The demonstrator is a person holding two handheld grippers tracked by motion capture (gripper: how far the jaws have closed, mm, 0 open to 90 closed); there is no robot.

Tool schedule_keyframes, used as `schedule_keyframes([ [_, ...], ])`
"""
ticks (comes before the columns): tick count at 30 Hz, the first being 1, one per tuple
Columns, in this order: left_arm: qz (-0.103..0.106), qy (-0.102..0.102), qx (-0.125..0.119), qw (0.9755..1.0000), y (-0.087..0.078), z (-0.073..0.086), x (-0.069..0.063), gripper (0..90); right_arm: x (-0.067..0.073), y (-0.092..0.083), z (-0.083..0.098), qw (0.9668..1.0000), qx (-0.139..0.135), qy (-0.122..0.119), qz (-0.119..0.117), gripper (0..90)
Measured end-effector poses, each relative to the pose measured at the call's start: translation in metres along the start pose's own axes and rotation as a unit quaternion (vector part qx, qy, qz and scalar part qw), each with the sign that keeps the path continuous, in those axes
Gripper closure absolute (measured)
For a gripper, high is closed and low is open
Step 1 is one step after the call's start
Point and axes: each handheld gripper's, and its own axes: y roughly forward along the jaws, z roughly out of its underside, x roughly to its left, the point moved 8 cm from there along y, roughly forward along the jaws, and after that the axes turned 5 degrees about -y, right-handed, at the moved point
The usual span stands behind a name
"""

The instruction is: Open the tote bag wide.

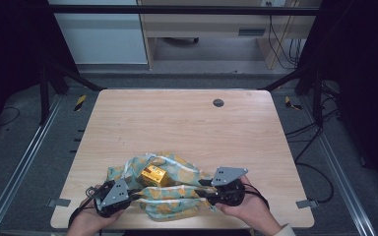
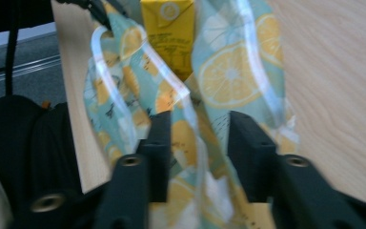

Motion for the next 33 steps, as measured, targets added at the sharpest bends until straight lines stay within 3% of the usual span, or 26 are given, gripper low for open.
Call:
schedule_keyframes([
  [7,0.004,0.007,0.009,0.9999,0.005,0.000,-0.003,87.8,-0.014,0.000,-0.024,1.0000,0.008,-0.004,0.001,39.6],
  [16,0.003,0.005,0.017,0.9998,0.006,0.001,-0.002,87.8,-0.035,0.014,-0.062,0.9993,0.022,-0.029,0.012,34.9],
  [20,0.002,0.003,0.018,0.9998,0.007,0.001,-0.002,87.8,-0.045,0.034,-0.074,0.9981,0.049,-0.035,0.013,33.0],
  [24,0.001,0.001,0.017,0.9998,0.007,0.001,-0.001,87.7,-0.043,0.049,-0.068,0.9975,0.064,-0.030,0.005,29.5],
  [26,-0.002,-0.001,0.017,0.9999,0.007,0.000,0.000,87.6,-0.040,0.061,-0.056,0.9966,0.079,-0.024,-0.004,26.6],
  [31,-0.002,-0.001,0.017,0.9999,0.007,0.000,0.000,87.5,-0.035,0.071,-0.041,0.9941,0.105,-0.026,-0.011,26.4],
  [33,-0.002,-0.002,0.016,0.9999,0.006,0.000,0.000,87.4,-0.029,0.073,-0.034,0.9911,0.124,-0.048,-0.013,38.9],
])
